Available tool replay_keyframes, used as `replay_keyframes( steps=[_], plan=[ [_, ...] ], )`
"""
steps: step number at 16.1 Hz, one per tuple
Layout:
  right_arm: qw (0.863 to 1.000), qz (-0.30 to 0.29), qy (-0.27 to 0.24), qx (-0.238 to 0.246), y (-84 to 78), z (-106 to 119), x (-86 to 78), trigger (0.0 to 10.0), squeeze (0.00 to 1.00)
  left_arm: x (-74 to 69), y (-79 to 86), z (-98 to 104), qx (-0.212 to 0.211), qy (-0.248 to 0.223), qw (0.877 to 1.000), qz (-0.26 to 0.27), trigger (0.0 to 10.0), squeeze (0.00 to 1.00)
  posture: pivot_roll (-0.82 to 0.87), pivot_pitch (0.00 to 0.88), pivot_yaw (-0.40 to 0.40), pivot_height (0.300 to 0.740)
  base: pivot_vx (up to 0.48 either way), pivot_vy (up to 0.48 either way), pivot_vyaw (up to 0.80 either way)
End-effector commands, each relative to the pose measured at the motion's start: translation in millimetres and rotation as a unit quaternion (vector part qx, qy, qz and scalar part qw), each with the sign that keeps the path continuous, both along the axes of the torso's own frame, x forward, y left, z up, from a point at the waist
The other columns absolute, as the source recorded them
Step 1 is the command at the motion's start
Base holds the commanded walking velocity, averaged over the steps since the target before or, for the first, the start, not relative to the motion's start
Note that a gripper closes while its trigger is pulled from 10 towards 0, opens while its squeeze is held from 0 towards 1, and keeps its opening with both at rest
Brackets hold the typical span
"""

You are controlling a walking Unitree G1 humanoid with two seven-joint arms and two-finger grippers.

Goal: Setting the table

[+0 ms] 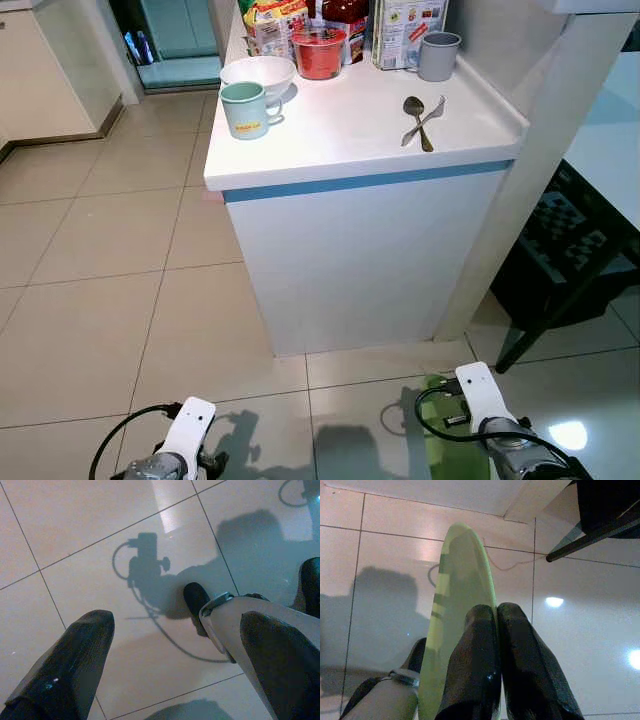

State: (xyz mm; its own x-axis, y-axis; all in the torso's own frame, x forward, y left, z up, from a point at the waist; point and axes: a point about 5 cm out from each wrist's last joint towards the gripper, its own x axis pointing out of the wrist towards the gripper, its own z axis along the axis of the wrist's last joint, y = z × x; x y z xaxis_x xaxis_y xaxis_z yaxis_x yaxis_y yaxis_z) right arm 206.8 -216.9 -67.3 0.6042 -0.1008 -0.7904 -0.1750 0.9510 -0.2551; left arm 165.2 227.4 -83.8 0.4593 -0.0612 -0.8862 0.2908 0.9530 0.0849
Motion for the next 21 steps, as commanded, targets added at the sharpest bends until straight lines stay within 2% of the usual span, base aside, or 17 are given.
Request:
replay_keyframes(
  steps=[1,7,9,11,12,13,14,15,16,17,19,20,21],
  plan=[
    [1.000,0.005,-0.002,-0.002,-0.4,1,1.7,10.0,0.00,4.5,3.4,3,0.012,-0.005,1.000,-0.005,10.0,0.00,-0.01,0.000,0.045,0.740,0.000,0.000,0.00],
    [1.000,0.000,-0.002,-0.003,-1.9,1,0.5,10.0,0.00,4.1,3.0,3,0.007,-0.010,1.000,-0.002,10.0,0.00,0.00,0.000,0.039,0.740,0.000,0.000,0.00],
    [1.000,-0.011,-0.021,0.002,-3.9,5,5.6,10.0,0.00,5.8,1.8,4,-0.004,-0.028,1.000,0.007,10.0,0.00,0.00,0.000,0.037,0.740,0.000,0.000,0.00],
    [0.998,-0.012,-0.054,0.015,0.6,13,19.2,10.0,0.00,7.6,-1.0,5,-0.035,-0.054,0.997,0.034,10.0,0.00,0.00,0.000,0.033,0.740,0.000,0.000,0.00],
    [0.995,0.002,-0.092,0.024,11.4,23,37.2,10.0,0.00,9.8,-3.6,7,-0.057,-0.077,0.994,0.050,10.0,0.00,-0.01,0.000,0.032,0.740,0.000,0.000,0.00],
    [0.994,0.007,-0.103,0.025,13.6,27,42.4,10.0,0.00,10.3,-4.0,8,-0.062,-0.083,0.993,0.054,10.0,0.00,-0.01,0.000,0.029,0.740,0.000,0.000,0.00],
    [0.989,0.018,-0.141,0.036,20.1,41,60.4,10.0,0.00,11.7,-5.4,9,-0.079,-0.098,0.990,0.065,10.0,0.00,-0.01,0.000,0.029,0.740,0.000,0.000,0.00],
    [0.983,0.027,-0.174,0.044,25.2,54,74.9,10.0,0.00,60.0,-31.2,29,-0.109,-0.149,0.981,0.061,10.0,0.00,0.00,0.000,0.025,0.740,0.000,0.000,0.00],
    [0.975,0.042,-0.212,0.047,30.8,69,89.7,10.0,0.00,108.3,-56.7,61,-0.136,-0.208,0.967,0.048,10.0,0.00,0.00,0.000,0.023,0.740,0.000,0.000,0.00],
    [0.962,0.057,-0.261,0.052,36.8,87,104.4,10.0,0.00,135.1,-65.7,88,-0.160,-0.271,0.948,0.039,10.0,0.00,0.00,0.000,0.020,0.740,0.000,0.000,0.00],
    [0.942,0.087,-0.320,0.061,47.6,107,115.9,10.0,0.00,158.8,-74.9,119,-0.194,-0.342,0.919,0.030,10.0,0.00,0.00,0.000,0.011,0.740,0.000,0.000,0.00],
    [0.927,0.101,-0.356,0.069,55.9,120,120.9,10.0,0.00,171.5,-82.5,138,-0.215,-0.375,0.901,0.021,10.0,0.00,0.01,0.000,0.006,0.740,0.000,0.000,0.00],
    [0.916,0.105,-0.381,0.075,62.2,128,123.2,10.0,0.00,179.9,-88.3,151,-0.225,-0.397,0.890,0.012,10.0,0.00,0.01,0.000,0.006,0.740,0.000,0.000,0.00]
  ],
)
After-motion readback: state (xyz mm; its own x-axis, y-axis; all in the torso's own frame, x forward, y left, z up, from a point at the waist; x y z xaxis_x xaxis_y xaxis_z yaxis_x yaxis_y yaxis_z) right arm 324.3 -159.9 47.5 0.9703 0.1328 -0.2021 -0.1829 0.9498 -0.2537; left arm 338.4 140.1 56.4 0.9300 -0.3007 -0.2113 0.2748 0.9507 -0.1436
